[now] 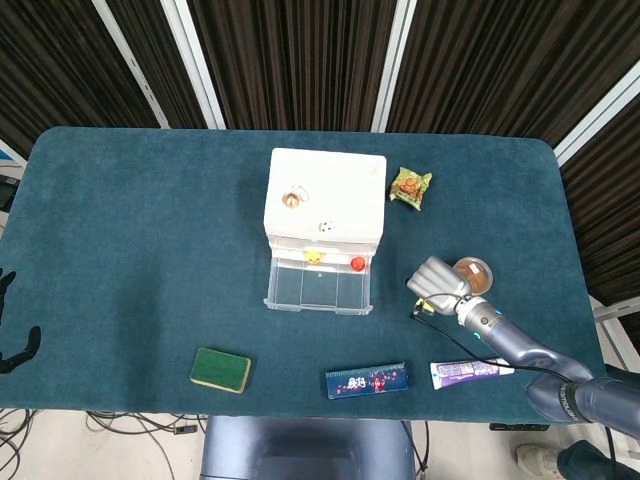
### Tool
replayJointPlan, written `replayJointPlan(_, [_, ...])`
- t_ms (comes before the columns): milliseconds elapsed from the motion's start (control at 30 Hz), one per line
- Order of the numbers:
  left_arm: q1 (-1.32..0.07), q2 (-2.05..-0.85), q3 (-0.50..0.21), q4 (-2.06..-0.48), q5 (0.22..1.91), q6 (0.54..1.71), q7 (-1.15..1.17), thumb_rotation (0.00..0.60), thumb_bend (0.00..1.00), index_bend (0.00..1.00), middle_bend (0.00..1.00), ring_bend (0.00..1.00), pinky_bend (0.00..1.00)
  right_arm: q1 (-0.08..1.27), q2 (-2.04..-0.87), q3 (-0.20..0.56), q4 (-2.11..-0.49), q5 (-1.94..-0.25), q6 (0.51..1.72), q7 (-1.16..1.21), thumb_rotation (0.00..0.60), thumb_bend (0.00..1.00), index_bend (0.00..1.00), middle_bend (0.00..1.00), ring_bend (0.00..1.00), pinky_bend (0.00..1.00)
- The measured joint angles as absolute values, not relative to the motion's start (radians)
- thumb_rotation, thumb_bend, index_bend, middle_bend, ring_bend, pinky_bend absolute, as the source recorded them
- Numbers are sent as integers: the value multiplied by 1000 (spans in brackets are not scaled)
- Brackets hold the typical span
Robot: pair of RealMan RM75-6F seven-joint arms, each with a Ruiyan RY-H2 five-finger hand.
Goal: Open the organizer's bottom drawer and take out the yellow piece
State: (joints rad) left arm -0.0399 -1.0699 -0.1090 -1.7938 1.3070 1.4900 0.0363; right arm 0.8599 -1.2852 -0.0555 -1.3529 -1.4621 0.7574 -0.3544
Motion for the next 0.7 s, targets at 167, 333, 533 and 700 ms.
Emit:
replayJointPlan(167, [-40,-1069,-108,-1793,1309,1489,34,600,403,10,0,0,0,859,-1325,-47,-1325,-1457,741,-346,600,221,515,1000,1000,1000])
replayJointPlan(333, [-41,-1068,-107,-1794,1308,1483,32,600,403,10,0,0,0,864,-1325,-44,-1330,-1441,711,-366,600,168,332,1000,1000,1000])
replayJointPlan(533, [-42,-1068,-107,-1796,1310,1484,32,600,402,10,0,0,0,869,-1294,-36,-1379,-1394,678,-412,600,153,288,994,1000,1000])
replayJointPlan(700, [-41,-1067,-108,-1796,1308,1486,32,600,403,10,0,0,0,863,-1240,-14,-1448,-1365,703,-421,600,153,274,907,967,908])
